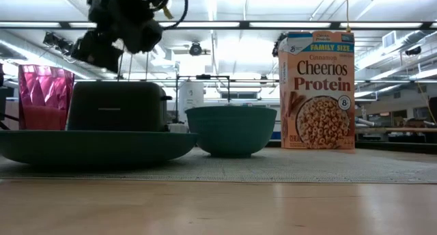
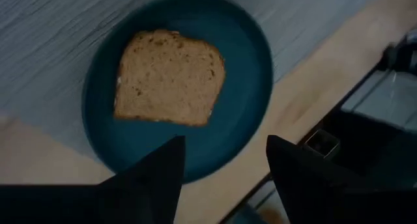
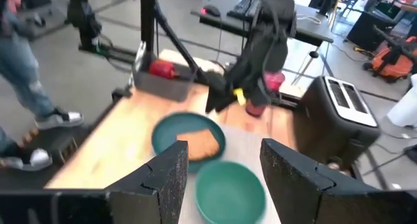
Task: Arrange a breakfast setting
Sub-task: Put the red glass on the gray placemat to the top right of the dark green bowl
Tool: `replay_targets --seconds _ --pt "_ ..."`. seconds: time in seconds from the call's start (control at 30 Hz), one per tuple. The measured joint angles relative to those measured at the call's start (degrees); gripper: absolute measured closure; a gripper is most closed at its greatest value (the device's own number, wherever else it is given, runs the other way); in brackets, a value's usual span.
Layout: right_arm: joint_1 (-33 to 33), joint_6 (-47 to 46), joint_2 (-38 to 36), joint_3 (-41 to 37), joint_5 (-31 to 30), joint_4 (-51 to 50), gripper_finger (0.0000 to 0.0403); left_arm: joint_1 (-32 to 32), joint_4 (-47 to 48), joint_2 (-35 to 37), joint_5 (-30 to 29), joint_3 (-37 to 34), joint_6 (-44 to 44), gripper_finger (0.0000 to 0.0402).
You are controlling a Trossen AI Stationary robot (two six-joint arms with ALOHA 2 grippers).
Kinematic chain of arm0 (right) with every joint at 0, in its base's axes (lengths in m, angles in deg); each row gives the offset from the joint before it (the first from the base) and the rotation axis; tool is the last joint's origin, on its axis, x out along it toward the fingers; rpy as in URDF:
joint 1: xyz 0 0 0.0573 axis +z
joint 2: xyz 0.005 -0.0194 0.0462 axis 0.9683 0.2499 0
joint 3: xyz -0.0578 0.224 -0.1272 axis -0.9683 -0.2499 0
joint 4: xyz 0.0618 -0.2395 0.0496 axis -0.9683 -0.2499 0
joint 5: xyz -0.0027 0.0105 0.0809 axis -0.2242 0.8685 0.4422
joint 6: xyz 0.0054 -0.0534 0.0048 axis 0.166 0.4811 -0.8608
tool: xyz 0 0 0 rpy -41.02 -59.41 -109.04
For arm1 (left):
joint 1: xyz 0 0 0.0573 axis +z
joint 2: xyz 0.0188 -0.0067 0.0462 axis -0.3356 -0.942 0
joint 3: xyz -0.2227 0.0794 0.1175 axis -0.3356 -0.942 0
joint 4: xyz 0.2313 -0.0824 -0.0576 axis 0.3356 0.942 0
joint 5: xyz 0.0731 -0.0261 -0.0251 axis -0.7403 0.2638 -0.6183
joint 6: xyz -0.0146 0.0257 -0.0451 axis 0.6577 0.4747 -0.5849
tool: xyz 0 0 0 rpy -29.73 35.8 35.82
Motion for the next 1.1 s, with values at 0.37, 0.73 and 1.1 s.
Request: replay_targets --seconds 0.37,0.73,1.1 --pt "-4.6 11.2 -4.9 0.0 1.5 -4.1 0.0205 0.0 25.8 0.0 -17.7 23.5 -8.5 0.0198" --pt "-8.4 10.5 -4.7 0.0 3.0 -5.5 0.0205 2.0 46.6 2.5 -29.6 27.0 -7.3 0.0198" --pt "-13.2 8.9 -1.6 0.0 2.8 -4.9 0.0205 11.4 46.5 11.5 -31.9 10.5 -5.0 0.0198"
